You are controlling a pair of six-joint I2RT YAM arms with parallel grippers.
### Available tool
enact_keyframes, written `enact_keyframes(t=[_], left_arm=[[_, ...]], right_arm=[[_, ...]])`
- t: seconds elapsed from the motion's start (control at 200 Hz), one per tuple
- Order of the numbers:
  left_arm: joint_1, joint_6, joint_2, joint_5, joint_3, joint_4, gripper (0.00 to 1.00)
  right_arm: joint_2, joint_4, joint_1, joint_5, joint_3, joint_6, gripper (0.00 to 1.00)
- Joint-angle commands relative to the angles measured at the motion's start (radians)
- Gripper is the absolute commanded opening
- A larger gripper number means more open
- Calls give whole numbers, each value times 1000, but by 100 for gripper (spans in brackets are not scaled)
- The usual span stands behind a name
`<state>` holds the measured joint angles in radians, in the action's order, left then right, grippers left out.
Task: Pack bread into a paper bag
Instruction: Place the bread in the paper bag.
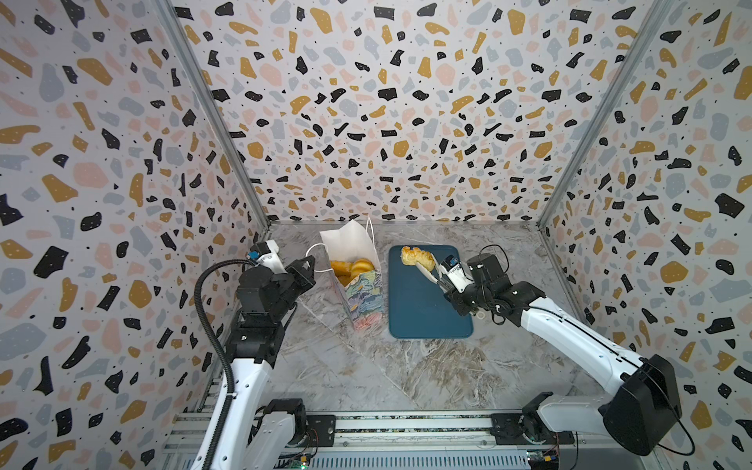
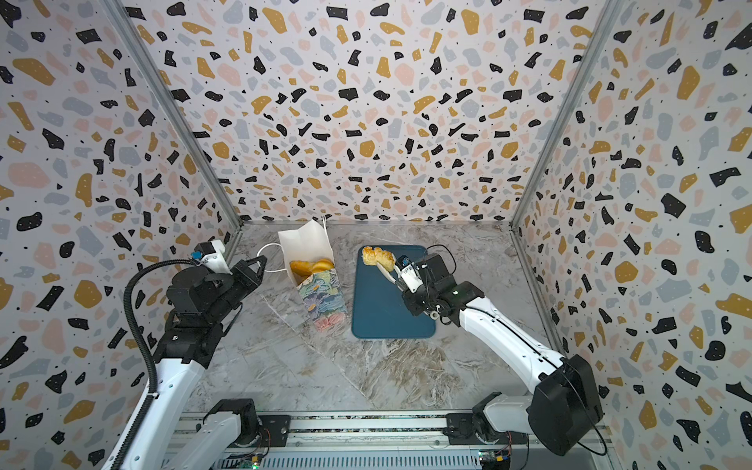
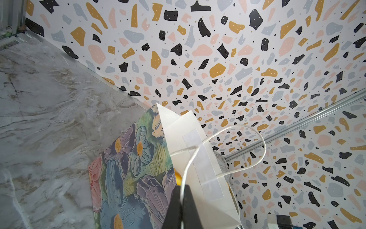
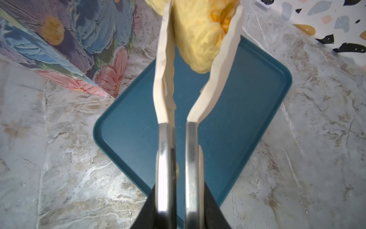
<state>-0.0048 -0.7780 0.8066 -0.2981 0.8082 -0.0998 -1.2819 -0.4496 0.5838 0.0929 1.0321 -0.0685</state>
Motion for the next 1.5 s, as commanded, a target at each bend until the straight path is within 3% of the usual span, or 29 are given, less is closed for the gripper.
enact_keyframes(t=[0.0, 0.886, 1.497], left_arm=[[3, 6, -14, -18, -18, 42, 0], [3, -6, -46, -58, -45, 63, 0], [3, 2, -58, -50, -47, 48, 0]], right_arm=[[43, -4, 23, -26, 64, 32, 30], [-8, -119, 215, -169, 480, 25, 28], [-113, -158, 450, -321, 692, -18, 28]])
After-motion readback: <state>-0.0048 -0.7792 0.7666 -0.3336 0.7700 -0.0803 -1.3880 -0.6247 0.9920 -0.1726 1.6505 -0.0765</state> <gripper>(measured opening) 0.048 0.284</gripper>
